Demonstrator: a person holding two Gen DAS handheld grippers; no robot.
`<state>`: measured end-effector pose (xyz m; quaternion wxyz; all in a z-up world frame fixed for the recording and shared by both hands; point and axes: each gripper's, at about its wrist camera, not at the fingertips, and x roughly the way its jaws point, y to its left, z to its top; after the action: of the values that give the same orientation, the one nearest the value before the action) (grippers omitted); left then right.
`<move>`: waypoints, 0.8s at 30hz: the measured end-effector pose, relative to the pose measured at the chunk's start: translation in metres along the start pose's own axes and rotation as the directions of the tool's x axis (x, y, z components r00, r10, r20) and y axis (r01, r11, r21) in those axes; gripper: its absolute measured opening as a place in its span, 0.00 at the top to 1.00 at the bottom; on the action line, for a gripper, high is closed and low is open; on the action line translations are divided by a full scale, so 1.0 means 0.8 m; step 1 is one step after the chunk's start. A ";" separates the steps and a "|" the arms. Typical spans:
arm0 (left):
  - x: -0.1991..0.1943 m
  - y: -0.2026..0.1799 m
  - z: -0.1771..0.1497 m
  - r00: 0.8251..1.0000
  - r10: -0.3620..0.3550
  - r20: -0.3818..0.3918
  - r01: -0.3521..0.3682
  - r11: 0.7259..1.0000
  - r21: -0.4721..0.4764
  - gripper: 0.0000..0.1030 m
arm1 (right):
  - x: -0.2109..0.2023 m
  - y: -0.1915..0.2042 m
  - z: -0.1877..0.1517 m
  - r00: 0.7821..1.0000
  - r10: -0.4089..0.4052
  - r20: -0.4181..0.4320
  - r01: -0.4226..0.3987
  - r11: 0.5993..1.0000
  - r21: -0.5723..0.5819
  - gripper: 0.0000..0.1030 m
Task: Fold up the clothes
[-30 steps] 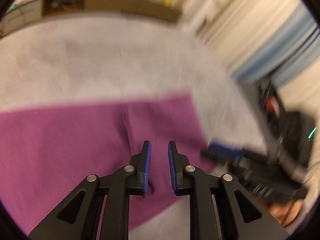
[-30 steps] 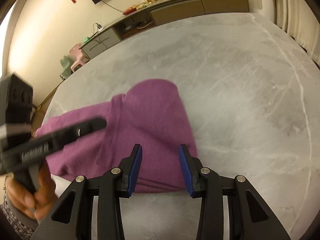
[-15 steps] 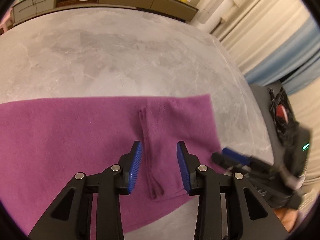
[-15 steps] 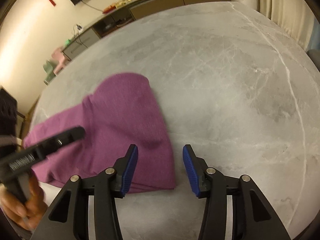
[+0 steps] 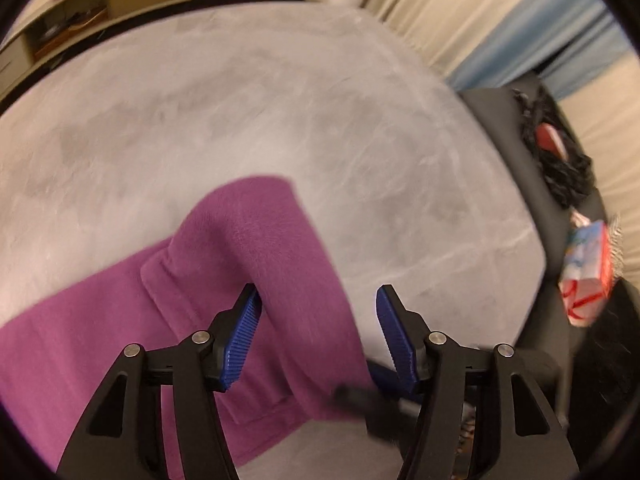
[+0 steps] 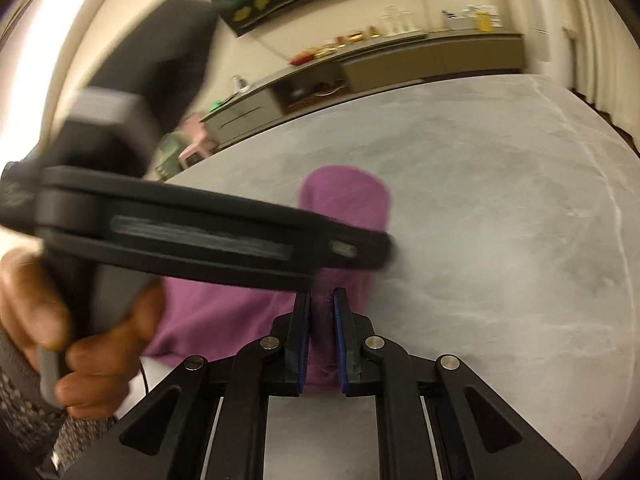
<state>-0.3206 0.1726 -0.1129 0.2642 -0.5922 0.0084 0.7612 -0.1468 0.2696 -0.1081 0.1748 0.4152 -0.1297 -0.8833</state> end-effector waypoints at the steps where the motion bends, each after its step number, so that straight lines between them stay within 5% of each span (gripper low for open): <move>1: 0.004 0.006 -0.006 1.000 0.010 0.000 -0.010 1.000 -0.014 0.73 | 0.004 0.006 -0.001 1.000 0.008 -0.003 -0.008 1.000 -0.012 0.88; 2: 0.007 0.012 -0.010 1.000 0.012 0.009 -0.012 1.000 -0.023 0.81 | 0.007 0.011 0.000 1.000 0.013 -0.006 -0.013 1.000 -0.020 0.88; 6: -0.030 0.038 -0.037 0.989 -0.049 0.138 0.057 0.997 -0.059 0.84 | -0.001 0.013 0.000 0.993 0.121 0.009 -0.121 0.993 -0.004 0.85; 8: -0.061 0.069 -0.059 0.977 -0.076 0.197 0.100 0.988 -0.114 0.85 | -0.012 0.014 0.003 0.971 0.237 0.042 -0.238 0.971 0.014 0.70; 11: -0.106 0.138 -0.101 0.958 -0.092 0.272 0.156 0.962 -0.226 0.85 | -0.017 0.019 0.007 0.947 0.315 0.068 -0.316 0.949 0.013 0.67; 15: -0.087 0.211 -0.140 0.970 -0.068 0.232 0.146 0.929 -0.340 0.84 | 0.031 0.052 0.002 0.969 0.241 -0.052 -0.244 0.968 -0.052 0.68; 18: -0.075 0.223 -0.151 0.971 -0.039 0.237 0.124 0.927 -0.354 0.80 | 0.070 0.089 -0.011 0.974 0.180 -0.138 -0.199 0.969 -0.146 0.70; 24: -0.071 0.231 -0.155 0.968 0.026 0.250 0.070 0.928 -0.366 0.45 | 0.120 0.114 -0.036 0.976 0.044 -0.213 -0.102 0.958 -0.269 0.70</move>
<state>-0.2764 -0.0491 -0.1539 0.1547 -0.5305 -0.1760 0.8146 -0.1632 0.1443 -0.1580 0.2766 0.4699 -0.0008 -0.8383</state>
